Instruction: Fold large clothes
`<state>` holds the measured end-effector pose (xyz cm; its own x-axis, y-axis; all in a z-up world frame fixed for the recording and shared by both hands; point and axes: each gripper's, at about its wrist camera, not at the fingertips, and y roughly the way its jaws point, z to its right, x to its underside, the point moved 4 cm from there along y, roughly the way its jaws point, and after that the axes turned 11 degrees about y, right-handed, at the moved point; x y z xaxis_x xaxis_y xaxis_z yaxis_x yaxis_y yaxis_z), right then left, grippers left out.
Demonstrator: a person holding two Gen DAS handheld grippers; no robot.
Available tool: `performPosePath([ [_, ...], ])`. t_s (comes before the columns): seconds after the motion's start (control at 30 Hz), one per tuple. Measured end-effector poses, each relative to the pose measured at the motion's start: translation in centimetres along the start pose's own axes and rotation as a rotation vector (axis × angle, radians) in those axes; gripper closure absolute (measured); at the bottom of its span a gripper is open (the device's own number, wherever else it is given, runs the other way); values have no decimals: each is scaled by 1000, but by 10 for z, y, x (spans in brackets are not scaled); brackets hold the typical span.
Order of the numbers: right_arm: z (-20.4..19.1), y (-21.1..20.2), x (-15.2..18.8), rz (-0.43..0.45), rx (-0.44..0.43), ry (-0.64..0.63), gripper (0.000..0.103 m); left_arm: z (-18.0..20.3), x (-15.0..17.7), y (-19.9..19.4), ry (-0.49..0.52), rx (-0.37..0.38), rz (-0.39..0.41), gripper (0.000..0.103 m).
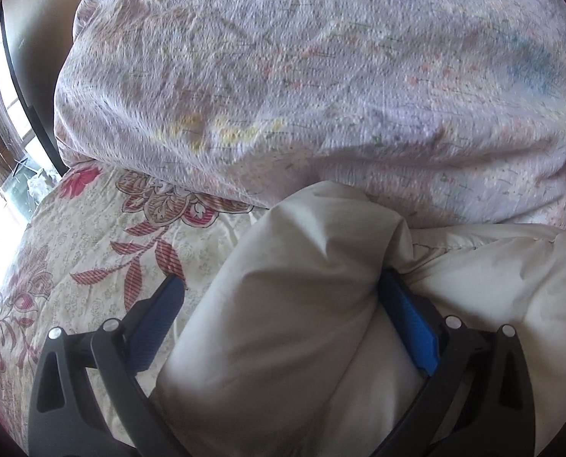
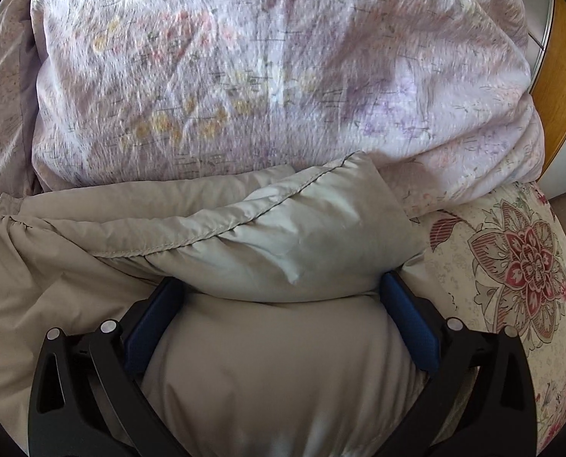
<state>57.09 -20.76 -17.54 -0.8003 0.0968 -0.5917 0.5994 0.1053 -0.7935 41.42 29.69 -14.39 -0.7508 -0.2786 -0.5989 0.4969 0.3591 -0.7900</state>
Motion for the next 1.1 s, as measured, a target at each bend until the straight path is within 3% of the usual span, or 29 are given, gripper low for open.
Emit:
performPosePath([
  [0.4, -1, 7, 0, 4, -9, 22, 1, -5, -4, 3, -42, 52, -4, 2],
  [0.53, 5, -3, 0, 47, 7, 47, 1, -19, -1, -3, -85, 48, 44, 2],
  [0.63, 19, -29, 4, 119, 14, 108, 1, -42, 9, -31, -157, 36, 101, 2],
  [0.8, 87, -105, 30, 129, -103, 395, 1, -108, 58, -90, -332, 270, 106, 2],
  [0.87, 113, -130, 53, 97, -153, 484, 1, -130, 84, -106, -371, 315, 96, 2],
  [1.03, 145, -165, 111, 6, -249, 619, 1, -133, 149, -131, -448, 425, 59, 3],
  [1.1, 144, -161, 128, -66, -322, 653, 7, -124, 167, -132, -482, 488, 35, 4],
])
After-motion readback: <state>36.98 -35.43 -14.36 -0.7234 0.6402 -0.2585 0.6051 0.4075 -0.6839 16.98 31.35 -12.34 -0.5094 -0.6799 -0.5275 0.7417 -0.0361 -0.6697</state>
